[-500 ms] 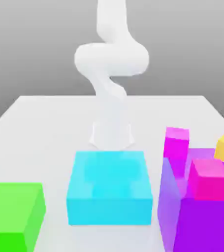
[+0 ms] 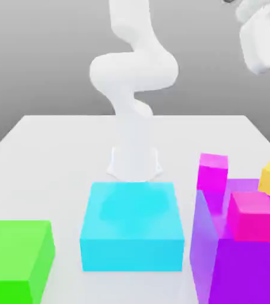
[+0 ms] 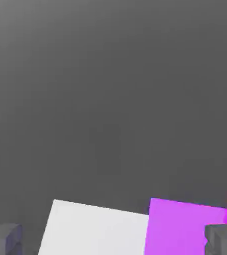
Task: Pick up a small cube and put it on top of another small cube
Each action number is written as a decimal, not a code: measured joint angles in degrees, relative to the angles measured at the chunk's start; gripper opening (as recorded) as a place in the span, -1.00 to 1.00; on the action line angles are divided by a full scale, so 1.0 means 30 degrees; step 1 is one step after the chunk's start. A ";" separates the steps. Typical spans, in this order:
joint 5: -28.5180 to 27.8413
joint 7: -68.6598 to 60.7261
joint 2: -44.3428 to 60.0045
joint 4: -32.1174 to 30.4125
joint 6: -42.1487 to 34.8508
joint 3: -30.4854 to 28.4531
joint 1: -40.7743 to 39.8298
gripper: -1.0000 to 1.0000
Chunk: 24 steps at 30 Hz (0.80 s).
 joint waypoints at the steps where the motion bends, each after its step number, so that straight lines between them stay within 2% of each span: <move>1: 0.0211 0.0349 0.0697 -0.0082 0.0373 0.0371 0.0340 0.00; 4: -0.0099 0.1931 0.2819 -0.0790 0.1538 0.1541 0.1610 0.00; 7: -0.2337 0.4378 0.4626 -0.2433 0.2566 0.1932 0.2960 0.00; 13: -0.7278 0.8059 0.6153 -0.5794 0.3448 0.1047 0.4510 0.00; 19: -1.0880 1.0725 0.9754 -0.5725 0.6217 -0.1590 0.6662 0.00; 20: -1.1260 1.1015 1.0319 -0.5615 0.6672 -0.2102 0.7090 -1.00; 24: -1.1280 1.1035 1.0320 -0.5615 0.6701 -0.2099 0.7087 -1.00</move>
